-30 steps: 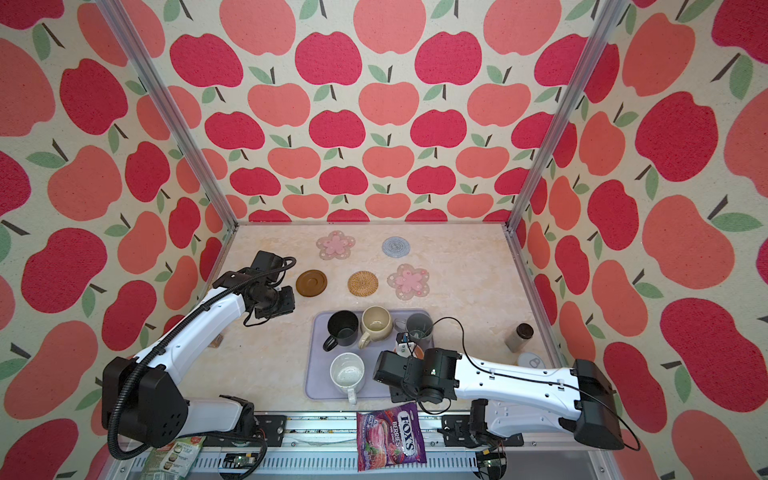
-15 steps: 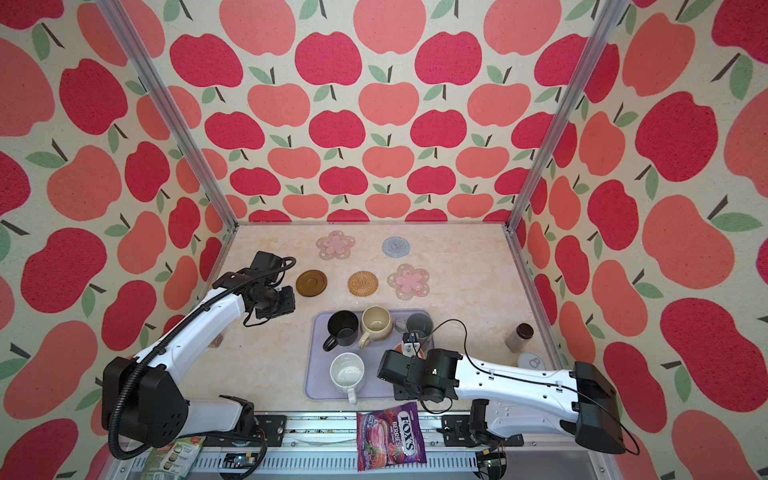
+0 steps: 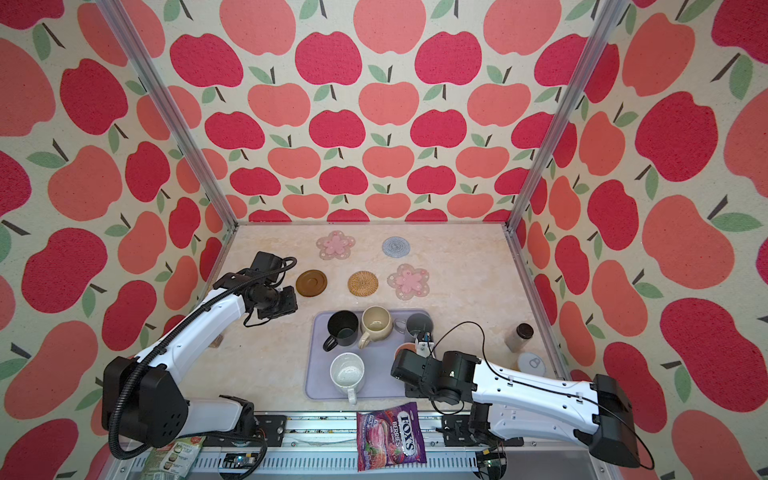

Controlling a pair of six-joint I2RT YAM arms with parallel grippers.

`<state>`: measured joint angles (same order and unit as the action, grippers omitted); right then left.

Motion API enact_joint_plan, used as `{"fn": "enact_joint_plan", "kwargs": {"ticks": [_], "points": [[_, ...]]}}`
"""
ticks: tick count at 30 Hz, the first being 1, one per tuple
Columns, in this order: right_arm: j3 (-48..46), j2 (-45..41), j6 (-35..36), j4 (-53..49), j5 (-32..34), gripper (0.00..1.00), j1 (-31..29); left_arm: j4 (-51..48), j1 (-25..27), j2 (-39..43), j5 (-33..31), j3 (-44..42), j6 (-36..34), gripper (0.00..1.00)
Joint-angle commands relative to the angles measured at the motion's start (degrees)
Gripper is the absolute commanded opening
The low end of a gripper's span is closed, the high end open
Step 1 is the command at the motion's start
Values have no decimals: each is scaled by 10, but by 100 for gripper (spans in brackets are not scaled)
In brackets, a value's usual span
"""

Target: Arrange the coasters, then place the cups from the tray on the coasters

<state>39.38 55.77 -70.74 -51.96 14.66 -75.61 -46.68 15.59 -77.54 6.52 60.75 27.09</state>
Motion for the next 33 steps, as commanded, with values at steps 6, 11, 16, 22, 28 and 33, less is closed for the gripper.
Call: {"fn": "enact_joint_plan", "kwargs": {"ticks": [6, 11, 16, 22, 28, 33], "points": [[6, 62, 43, 9, -17, 43, 7, 5, -2, 3, 3, -13, -1, 34], [11, 73, 49, 12, -5, 39, 9, 5, -2, 4, 0, -18, -2, 34], [8, 65, 47, 18, 3, 38, 15, 9, -2, 1, 2, -23, 0, 34], [4, 63, 48, 24, 5, 35, 17, 13, -2, -4, 6, -25, 1, 34], [4, 74, 47, 27, 2, 25, 18, 14, -2, -6, 8, -25, 2, 34], [4, 76, 48, 21, -2, 14, 18, 15, -2, -7, 9, -26, 2, 34]]}}
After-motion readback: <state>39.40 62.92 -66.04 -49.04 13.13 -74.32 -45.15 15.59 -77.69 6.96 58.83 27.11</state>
